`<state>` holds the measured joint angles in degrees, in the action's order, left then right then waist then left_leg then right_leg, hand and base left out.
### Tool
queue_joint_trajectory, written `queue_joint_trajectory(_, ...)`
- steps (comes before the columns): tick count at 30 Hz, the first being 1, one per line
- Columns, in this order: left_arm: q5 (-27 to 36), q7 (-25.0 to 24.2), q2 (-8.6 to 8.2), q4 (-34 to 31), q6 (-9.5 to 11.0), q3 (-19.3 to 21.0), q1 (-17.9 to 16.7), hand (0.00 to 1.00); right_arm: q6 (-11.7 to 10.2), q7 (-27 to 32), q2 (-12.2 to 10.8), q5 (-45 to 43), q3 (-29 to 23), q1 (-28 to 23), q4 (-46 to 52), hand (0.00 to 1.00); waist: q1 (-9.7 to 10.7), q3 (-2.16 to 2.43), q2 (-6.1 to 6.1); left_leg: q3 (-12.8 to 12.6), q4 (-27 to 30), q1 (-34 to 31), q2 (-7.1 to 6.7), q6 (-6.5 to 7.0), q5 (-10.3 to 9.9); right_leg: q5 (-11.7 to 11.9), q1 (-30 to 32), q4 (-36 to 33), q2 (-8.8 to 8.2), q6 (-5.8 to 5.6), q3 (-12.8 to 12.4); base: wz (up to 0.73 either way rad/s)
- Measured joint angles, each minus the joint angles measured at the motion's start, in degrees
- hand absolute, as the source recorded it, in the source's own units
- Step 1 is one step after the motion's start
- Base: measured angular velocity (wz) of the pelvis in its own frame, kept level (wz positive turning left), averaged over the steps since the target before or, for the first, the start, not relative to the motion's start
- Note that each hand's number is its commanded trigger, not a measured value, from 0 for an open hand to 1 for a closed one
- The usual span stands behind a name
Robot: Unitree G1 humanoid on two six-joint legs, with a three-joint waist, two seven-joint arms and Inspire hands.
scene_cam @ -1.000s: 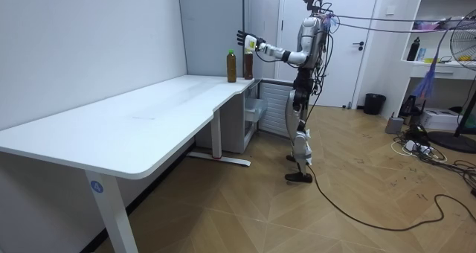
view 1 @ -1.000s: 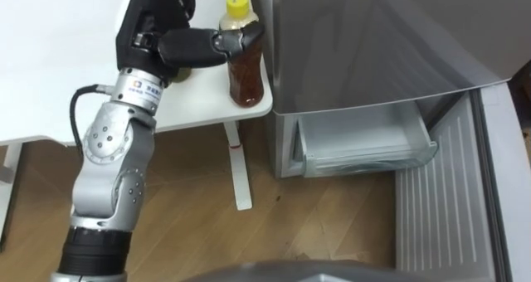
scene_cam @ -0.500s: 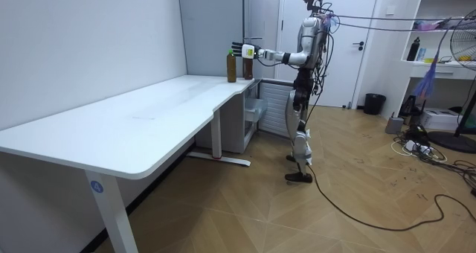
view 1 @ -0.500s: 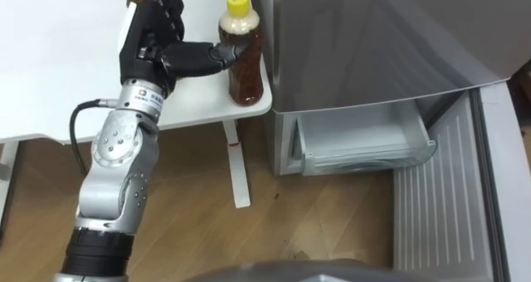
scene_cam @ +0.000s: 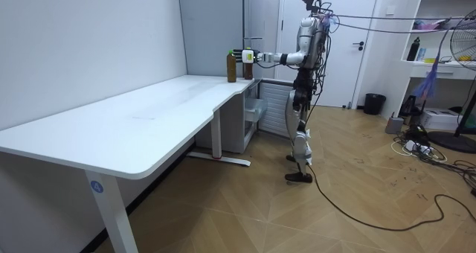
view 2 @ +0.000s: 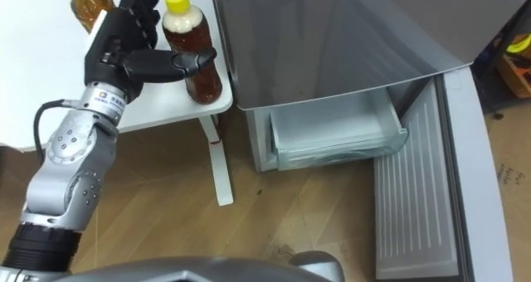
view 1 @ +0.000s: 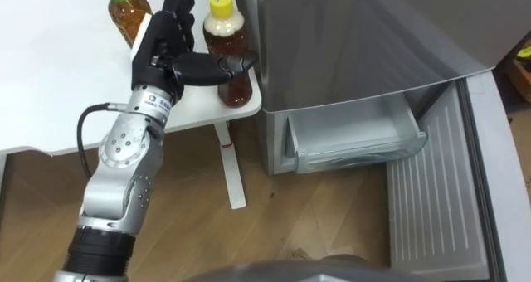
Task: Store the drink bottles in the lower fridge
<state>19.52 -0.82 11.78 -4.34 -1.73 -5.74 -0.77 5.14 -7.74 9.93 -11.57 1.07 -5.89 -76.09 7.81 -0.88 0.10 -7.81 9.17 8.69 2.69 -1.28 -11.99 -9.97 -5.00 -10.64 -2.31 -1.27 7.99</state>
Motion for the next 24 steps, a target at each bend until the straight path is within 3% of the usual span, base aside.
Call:
queue_joint_trajectory(8,0.88,-1.15,0.02,0.16,0.00,0.01,0.27,0.00,-0.15,0.10,0.01,-0.04,-0.05,0.29,0.16,0.00,0.12,-0.25,0.13,-0.02,0.00,-0.19,0.00,0.00,0.00,0.00,0.18,0.00,0.00,0.00,-0.07,0.00)
queue_joint_trajectory(15,1.21,-3.28,0.10,2.51,0.02,0.05,2.84,0.00,-0.29,0.11,0.01,-0.02,-0.06,0.25,0.32,0.00,0.09,-0.20,0.33,-0.05,0.01,-0.54,0.00,0.00,0.00,0.00,0.57,-0.09,0.02,0.00,-0.06,0.00)
queue_joint_trajectory(24,1.19,-4.40,0.50,4.31,0.11,0.16,2.97,0.00,-1.53,0.06,0.03,-0.27,-0.12,-0.36,0.13,0.00,0.51,-0.16,0.38,0.02,0.01,-0.01,-0.01,0.00,0.00,0.00,-0.19,-0.15,0.00,0.00,-0.11,0.00)
